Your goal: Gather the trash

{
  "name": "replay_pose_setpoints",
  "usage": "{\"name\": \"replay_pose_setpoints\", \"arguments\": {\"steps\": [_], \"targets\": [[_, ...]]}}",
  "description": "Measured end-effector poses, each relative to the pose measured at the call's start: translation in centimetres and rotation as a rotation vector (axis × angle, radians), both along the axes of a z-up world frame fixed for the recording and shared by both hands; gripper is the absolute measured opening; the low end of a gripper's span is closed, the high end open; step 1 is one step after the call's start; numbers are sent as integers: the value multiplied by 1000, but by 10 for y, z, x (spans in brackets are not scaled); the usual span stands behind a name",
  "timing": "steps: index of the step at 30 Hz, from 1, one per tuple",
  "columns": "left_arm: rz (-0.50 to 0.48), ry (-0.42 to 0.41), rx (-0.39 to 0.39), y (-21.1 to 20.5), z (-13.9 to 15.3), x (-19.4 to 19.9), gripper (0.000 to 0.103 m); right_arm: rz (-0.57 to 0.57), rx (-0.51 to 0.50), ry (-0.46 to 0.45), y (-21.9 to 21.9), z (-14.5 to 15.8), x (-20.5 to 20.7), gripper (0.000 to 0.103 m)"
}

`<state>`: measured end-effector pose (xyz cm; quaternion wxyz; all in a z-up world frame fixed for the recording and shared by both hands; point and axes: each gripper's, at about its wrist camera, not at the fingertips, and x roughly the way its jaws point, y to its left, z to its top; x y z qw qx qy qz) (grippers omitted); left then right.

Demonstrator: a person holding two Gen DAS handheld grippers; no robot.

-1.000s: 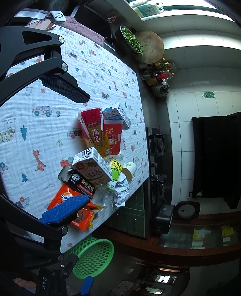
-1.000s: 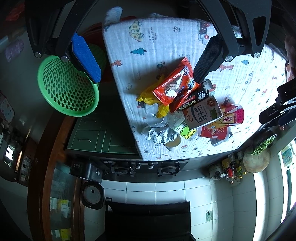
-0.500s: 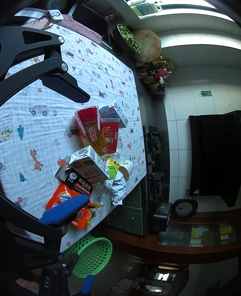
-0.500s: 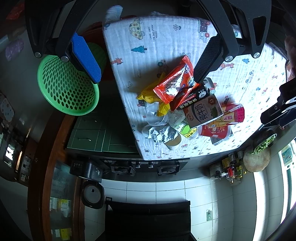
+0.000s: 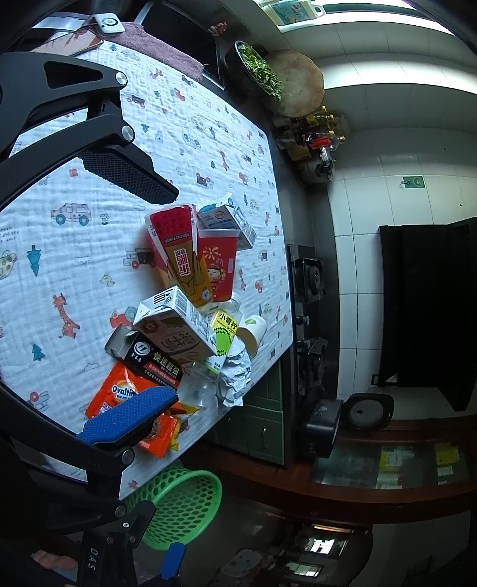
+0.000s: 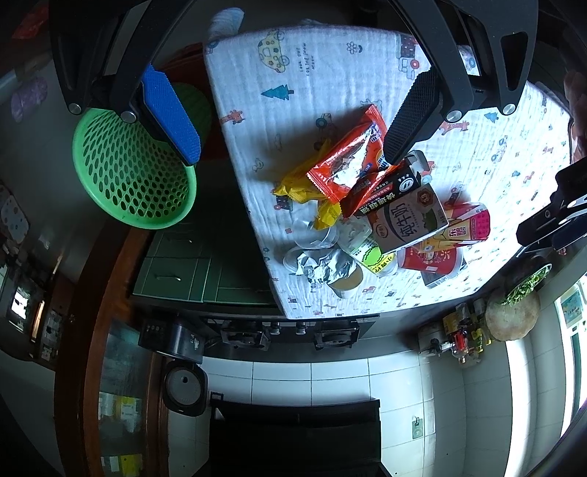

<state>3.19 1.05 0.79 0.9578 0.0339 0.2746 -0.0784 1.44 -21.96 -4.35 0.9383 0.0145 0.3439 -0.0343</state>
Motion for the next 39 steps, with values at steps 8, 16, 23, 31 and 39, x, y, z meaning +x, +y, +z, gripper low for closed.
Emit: {"name": "replay_pose_setpoints", "arguments": {"steps": [8,16,23,31,39], "targets": [[22,13,-16,11,-2,12,98,3,21,33,-2,-12,14,96],[7,28,-22,18,-6,22,98,18,90,98,-3,-32,37,79],[-20,43,-23,23,-9,28,94,50,165,161,2,-61,59,66],[-72,89,-27,22,-20,39,85,75,245,196,4,-84,76,48],[-123,130,-22,13,-30,50,79,95,324,179,0,-86,78,18]]}}
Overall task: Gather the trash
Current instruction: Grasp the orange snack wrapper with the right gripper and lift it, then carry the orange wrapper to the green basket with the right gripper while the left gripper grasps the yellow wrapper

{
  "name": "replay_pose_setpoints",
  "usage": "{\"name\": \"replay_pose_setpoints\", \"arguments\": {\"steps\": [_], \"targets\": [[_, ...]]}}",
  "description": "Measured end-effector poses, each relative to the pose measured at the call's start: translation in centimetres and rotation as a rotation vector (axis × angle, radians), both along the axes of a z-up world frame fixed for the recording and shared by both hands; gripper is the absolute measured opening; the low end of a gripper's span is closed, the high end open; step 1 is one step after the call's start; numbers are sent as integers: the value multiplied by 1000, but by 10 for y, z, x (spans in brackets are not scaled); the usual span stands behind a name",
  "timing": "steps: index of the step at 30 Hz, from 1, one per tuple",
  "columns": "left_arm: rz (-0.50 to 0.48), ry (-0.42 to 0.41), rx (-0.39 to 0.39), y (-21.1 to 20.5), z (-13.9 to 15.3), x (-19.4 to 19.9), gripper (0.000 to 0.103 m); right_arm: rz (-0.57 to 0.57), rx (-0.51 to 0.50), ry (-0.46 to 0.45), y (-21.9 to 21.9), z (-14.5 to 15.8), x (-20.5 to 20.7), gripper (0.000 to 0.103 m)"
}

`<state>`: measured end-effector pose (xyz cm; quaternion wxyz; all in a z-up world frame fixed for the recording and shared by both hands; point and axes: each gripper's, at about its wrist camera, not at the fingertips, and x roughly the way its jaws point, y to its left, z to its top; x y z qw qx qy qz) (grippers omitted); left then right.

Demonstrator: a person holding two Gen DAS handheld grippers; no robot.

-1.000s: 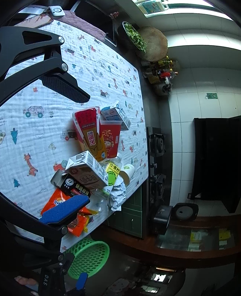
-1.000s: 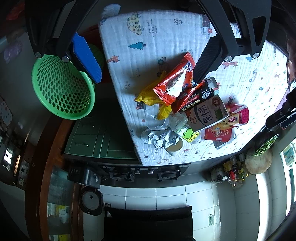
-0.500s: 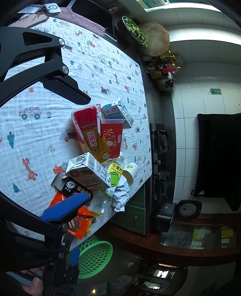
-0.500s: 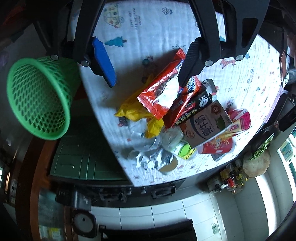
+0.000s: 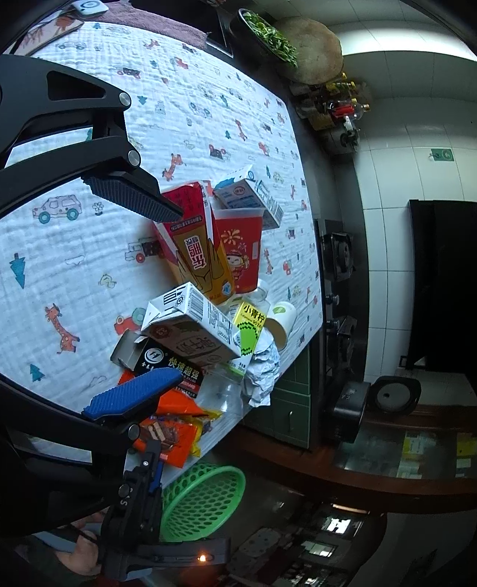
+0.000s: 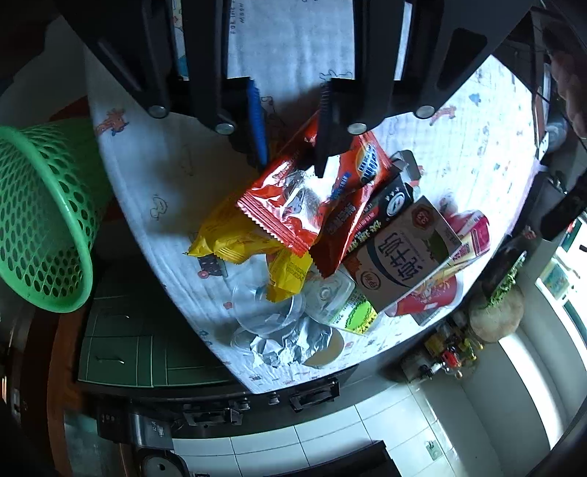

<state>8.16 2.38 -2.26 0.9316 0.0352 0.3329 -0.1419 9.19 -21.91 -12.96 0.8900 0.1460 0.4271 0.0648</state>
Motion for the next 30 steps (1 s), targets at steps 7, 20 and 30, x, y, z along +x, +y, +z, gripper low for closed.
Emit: {"name": "replay_pose_setpoints", "arguments": {"steps": [7,20,30], "targets": [[-58,22,-5,-17,-5,8,71,2,15,-53,-4,20,-15,5],[-222,52,12,-76,-21,13,66,-70,-9,-179,-37,67,-62,4],[-354,117,29,-130,-47,21,66,-260,-104,-210,-94,80,-81,4]]}}
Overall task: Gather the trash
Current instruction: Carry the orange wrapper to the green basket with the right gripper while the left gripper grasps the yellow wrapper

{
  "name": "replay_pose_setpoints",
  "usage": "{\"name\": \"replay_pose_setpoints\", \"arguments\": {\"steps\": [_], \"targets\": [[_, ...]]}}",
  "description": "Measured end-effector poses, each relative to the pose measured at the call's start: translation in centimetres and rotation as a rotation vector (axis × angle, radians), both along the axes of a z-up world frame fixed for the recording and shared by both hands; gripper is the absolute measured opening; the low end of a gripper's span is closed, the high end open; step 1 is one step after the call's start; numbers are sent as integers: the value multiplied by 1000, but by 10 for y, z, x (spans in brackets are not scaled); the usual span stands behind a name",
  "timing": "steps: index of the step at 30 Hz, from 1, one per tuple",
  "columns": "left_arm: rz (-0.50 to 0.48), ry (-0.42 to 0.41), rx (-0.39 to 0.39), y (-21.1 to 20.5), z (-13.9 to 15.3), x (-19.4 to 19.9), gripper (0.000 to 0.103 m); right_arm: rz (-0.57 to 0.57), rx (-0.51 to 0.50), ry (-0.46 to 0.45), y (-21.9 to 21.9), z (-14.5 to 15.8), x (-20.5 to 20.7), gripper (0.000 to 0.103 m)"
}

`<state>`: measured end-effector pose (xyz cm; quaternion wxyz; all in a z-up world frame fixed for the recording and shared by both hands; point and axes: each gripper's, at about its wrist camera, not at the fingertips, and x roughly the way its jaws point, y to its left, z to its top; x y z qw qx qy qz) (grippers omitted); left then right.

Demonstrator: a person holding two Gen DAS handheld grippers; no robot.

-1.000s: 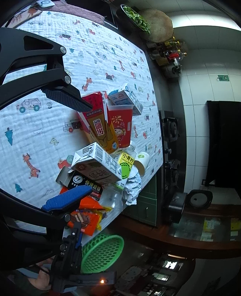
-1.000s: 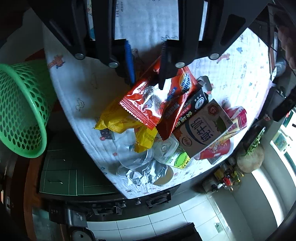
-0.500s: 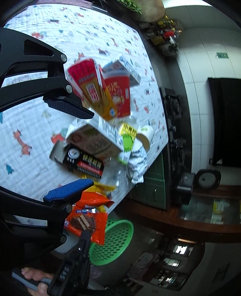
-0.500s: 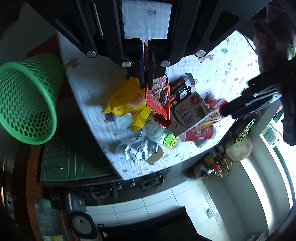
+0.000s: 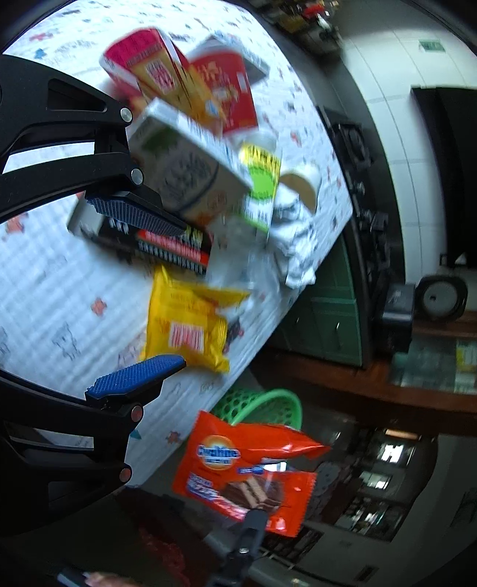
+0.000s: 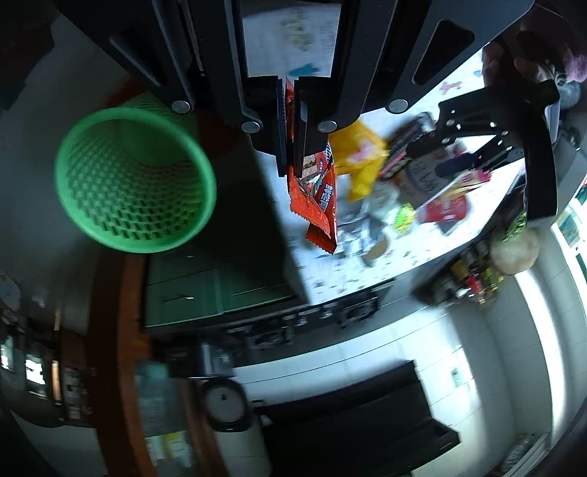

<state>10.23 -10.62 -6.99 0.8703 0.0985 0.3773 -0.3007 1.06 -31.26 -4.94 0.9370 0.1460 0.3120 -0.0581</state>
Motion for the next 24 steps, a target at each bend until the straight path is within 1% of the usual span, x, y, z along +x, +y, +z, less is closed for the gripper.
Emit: {"name": "replay_pose_setpoints", "arguments": {"steps": [4,7,13,17,18,21,23,24], "targets": [[-45,8,38,-25,-12,4,66,-59,-4,6,-23,-2,-3,4],[-65,8,65,-40,-18,7,66,-100,-26,12,-37,-4,-4,4],[-94,1,144,-65,-32,14,66,-167,-58,27,-69,-10,0,4],[-103,10,171,-74,-41,18,57,-200,-71,37,-88,-14,3,4],[-103,9,177,-75,-42,18,56,-206,-75,39,-92,-15,4,4],[-113,-15,209,-80,-44,15,52,-225,-93,50,-102,-19,9,4],[-123,-32,225,-83,-45,14,45,-240,-100,59,-109,-23,12,4],[-125,-36,227,-84,-45,14,44,-245,-100,64,-111,-25,13,4]]}}
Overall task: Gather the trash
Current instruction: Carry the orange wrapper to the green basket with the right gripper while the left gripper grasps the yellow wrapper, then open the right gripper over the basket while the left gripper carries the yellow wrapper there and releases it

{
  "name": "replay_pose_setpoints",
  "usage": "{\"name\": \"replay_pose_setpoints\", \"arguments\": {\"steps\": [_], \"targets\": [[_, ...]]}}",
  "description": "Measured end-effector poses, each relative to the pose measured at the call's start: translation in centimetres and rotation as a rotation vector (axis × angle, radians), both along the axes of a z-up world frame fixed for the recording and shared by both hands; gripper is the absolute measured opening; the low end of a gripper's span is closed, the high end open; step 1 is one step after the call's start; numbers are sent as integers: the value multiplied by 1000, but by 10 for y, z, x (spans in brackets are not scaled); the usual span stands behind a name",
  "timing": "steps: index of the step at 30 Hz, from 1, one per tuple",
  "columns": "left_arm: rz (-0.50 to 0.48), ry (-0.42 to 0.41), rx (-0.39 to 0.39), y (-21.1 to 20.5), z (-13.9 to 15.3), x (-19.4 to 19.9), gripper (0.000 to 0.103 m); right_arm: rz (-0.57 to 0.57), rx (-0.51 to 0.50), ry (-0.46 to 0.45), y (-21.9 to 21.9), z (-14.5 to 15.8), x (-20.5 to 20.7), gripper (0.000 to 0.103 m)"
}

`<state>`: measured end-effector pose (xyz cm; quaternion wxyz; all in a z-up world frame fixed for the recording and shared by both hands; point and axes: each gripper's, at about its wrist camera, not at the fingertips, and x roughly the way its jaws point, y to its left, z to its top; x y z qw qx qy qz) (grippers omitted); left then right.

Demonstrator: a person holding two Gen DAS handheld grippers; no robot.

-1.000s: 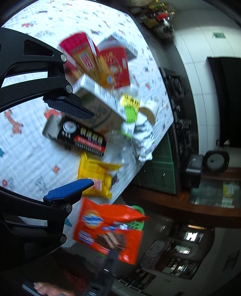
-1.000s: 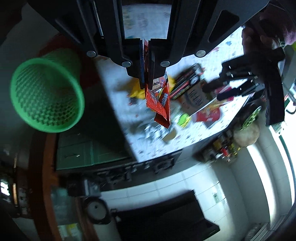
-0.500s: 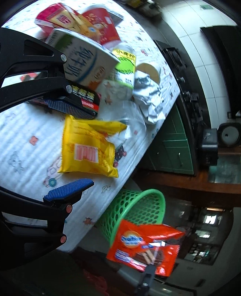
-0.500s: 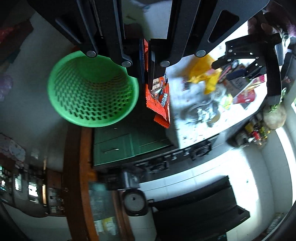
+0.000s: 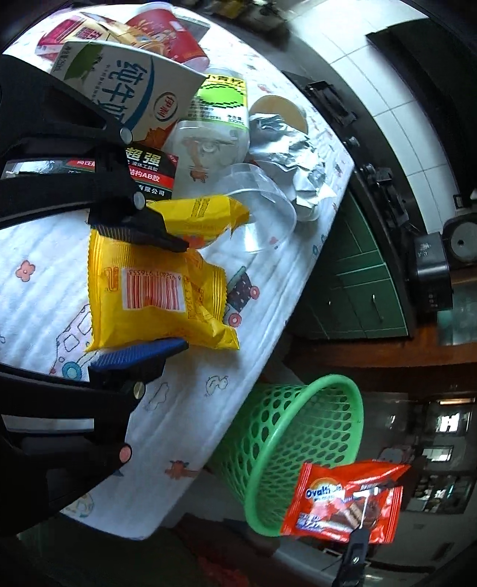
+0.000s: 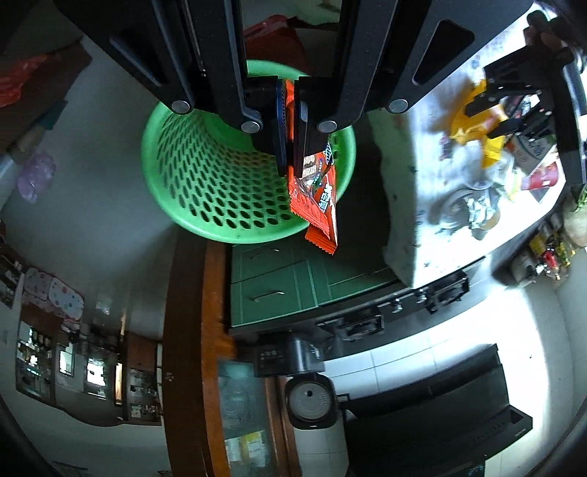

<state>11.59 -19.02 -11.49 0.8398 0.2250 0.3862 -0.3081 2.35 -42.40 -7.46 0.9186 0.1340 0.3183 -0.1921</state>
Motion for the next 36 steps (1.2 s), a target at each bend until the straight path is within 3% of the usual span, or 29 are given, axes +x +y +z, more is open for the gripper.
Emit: {"name": "replay_pose_setpoints", "arguments": {"steps": [14,18,20,24,26,36], "targets": [[-23,11,-87,2,21,-4,23,-14,6,65,-16,-27,18,8],[-27,37,-131,2,30,-2,18,-13,9,58,-16,-28,16,19],[-31,51,-158,0,35,-1,17,-10,5,47,-16,-26,13,38],[-60,43,-179,-10,44,-3,16,-11,-15,32,-14,-20,4,42],[-79,49,-196,-18,48,-4,16,-16,-22,19,-12,-16,-2,50],[-203,57,-245,-83,63,-10,15,-43,-11,-16,-9,-6,-43,57]]}}
